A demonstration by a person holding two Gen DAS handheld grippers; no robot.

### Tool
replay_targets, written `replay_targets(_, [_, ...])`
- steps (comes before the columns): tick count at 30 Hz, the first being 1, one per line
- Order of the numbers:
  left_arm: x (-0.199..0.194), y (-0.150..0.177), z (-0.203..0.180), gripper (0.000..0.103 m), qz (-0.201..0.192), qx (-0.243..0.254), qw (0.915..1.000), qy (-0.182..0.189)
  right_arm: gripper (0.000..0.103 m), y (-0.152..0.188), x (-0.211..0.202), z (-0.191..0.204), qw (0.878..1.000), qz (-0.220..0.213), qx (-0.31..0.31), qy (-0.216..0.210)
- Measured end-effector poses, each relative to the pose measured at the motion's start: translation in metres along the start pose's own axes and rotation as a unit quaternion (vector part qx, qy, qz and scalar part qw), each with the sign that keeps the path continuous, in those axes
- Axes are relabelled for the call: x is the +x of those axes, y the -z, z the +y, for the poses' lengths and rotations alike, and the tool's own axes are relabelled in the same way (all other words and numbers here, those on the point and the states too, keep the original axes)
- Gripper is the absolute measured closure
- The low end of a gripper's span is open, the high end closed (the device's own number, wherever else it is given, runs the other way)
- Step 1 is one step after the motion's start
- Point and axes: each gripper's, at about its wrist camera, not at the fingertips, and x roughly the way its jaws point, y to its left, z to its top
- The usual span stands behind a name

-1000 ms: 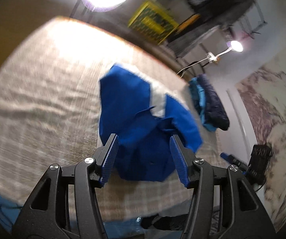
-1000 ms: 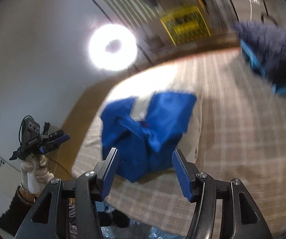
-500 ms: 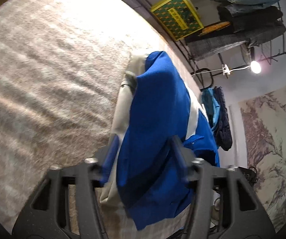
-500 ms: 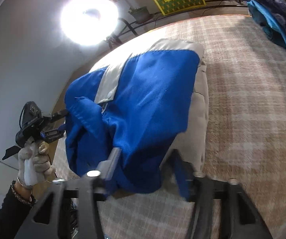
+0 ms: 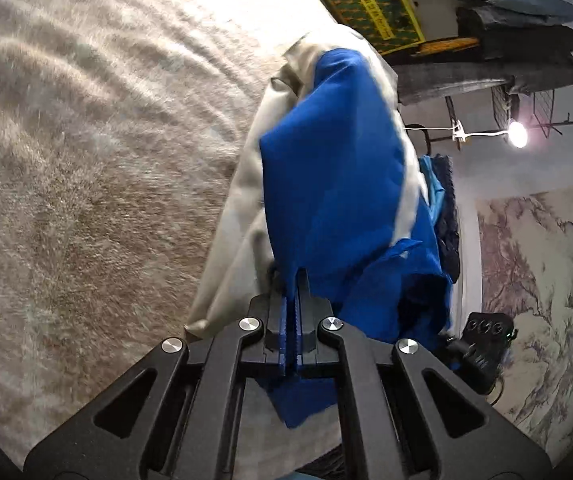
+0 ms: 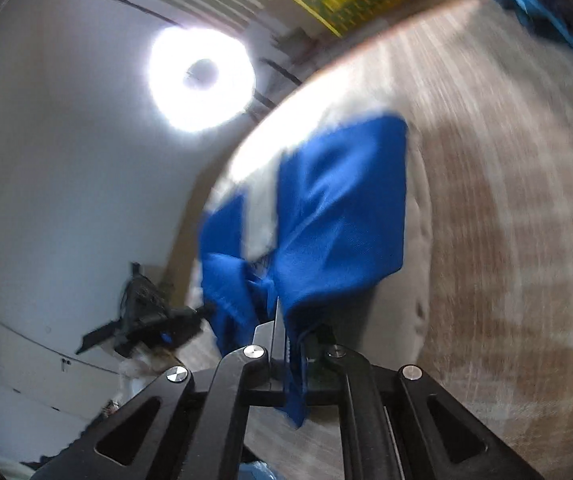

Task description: Fold large clothes

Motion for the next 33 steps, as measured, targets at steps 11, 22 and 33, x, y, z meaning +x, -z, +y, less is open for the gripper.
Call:
replay_targets(11, [-0.041,0.018,-0.039,0.102,-0.035,0.080,0.9937,-0.071,0.067,0.014,-0.023,0.037,0.982,-0.021,-0.115,0.147])
replay_targets(22, [-0.019,0.049,-0.097,0.102,-0.032,0.150,0.9876,-0.031,0.052,0.026,0.023,0.112,0.926,0.011,-0.359,0.120])
replay_targets(33, [0.022,0.043,-0.091,0.102,0.002,0.157,0.9856,-0.064,0.081,-0.014,0.070,0.079,0.960,0.089,-0.263,0.037])
